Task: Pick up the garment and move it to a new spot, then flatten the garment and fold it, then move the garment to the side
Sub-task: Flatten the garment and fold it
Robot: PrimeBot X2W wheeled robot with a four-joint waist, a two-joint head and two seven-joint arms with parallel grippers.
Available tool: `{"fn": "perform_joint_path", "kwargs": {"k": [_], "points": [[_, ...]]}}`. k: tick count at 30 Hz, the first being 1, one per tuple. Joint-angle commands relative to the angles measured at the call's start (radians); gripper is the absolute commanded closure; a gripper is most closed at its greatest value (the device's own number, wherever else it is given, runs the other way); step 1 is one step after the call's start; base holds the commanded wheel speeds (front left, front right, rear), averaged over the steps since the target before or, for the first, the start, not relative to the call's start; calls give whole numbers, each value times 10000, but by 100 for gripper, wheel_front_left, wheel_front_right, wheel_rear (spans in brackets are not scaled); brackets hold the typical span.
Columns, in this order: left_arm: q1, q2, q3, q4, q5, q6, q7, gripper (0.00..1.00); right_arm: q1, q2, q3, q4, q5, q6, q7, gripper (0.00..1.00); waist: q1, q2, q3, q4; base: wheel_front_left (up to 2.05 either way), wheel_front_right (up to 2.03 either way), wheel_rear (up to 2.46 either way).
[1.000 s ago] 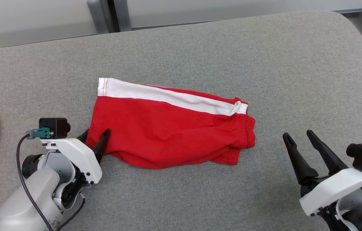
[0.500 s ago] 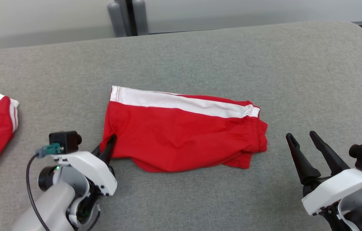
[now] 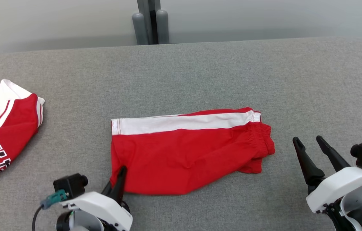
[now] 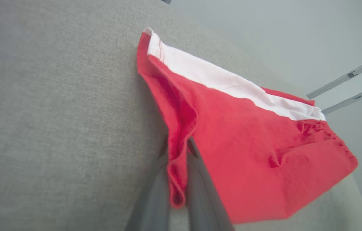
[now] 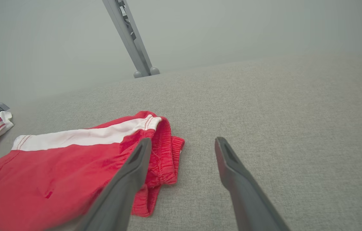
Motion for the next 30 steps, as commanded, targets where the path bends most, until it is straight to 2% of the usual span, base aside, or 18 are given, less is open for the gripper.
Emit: {"fn": "perform_joint_path", "kwargs": {"k": [1,5,7,8,9,19,23,30], "points": [[209,-24,80,-144,-109,101,-93,100,-93,-46,-57,84,-90,1,18,0,0,0,-24,14,0,0,0],[431,-85,137,-91,-30,186,-325,100,-163,-48,-77,328,-60,1,12,0,0,0,-72,19,0,0,0],[440,-115,231,37,76,156,-514,59,-216,-48,-86,467,33,1,-37,0,0,0,-100,14,0,0,0],[439,-128,300,93,124,130,-599,27,-245,-48,-107,512,77,1,-81,0,0,0,-119,17,0,0,0],[422,-101,370,145,244,120,-684,0,-258,-48,-130,565,93,1,-109,0,0,0,-143,22,0,0,0],[648,169,1036,-18,1586,211,-963,0,-275,-50,-484,844,246,1,-250,0,0,0,-522,188,0,0,0],[933,196,1494,-520,2240,324,-968,0,-340,-47,-652,916,296,1,-149,0,0,0,-724,299,0,0,0],[1609,56,1872,-1209,3001,447,-973,0,-646,-51,228,1421,417,1,229,0,0,0,-1120,553,0,0,0]]}}
